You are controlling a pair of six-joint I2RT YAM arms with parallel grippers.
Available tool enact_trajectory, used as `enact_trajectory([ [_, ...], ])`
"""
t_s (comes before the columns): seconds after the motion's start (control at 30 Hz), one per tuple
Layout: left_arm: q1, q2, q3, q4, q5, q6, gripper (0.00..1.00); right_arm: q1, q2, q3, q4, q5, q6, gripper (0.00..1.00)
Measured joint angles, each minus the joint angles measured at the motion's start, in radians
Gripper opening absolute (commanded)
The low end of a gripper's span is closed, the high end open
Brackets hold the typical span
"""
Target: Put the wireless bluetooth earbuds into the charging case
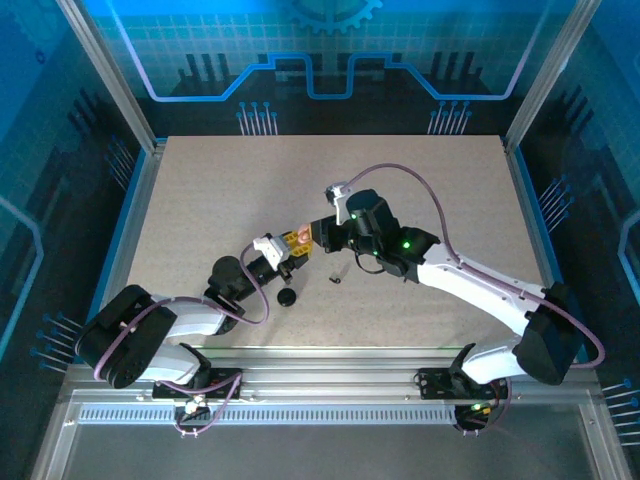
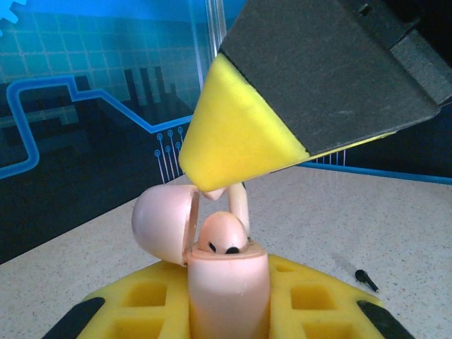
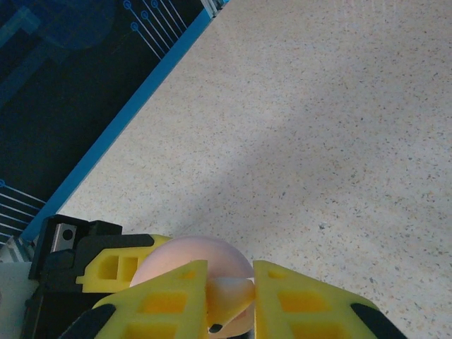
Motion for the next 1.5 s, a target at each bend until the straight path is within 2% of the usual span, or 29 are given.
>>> enact_trajectory([
  [0.43,0.0,-0.01,0.0,-0.034,-0.008,0.0,0.12,0.037,0.024,0.024,-0.03,0.089,-0.045,0.19],
  [1.23,0.0,-0.041,0.0,-0.047,-0.014,0.0,0.13,0.015,0.015,0.02,-0.003,0.024,-0.017,0.2],
  [1.5,0.0,-0.041,0.0,-0.062,-0.02,0.0,0.13,0.024,0.043,0.057,-0.052,0.052,0.071,0.2],
])
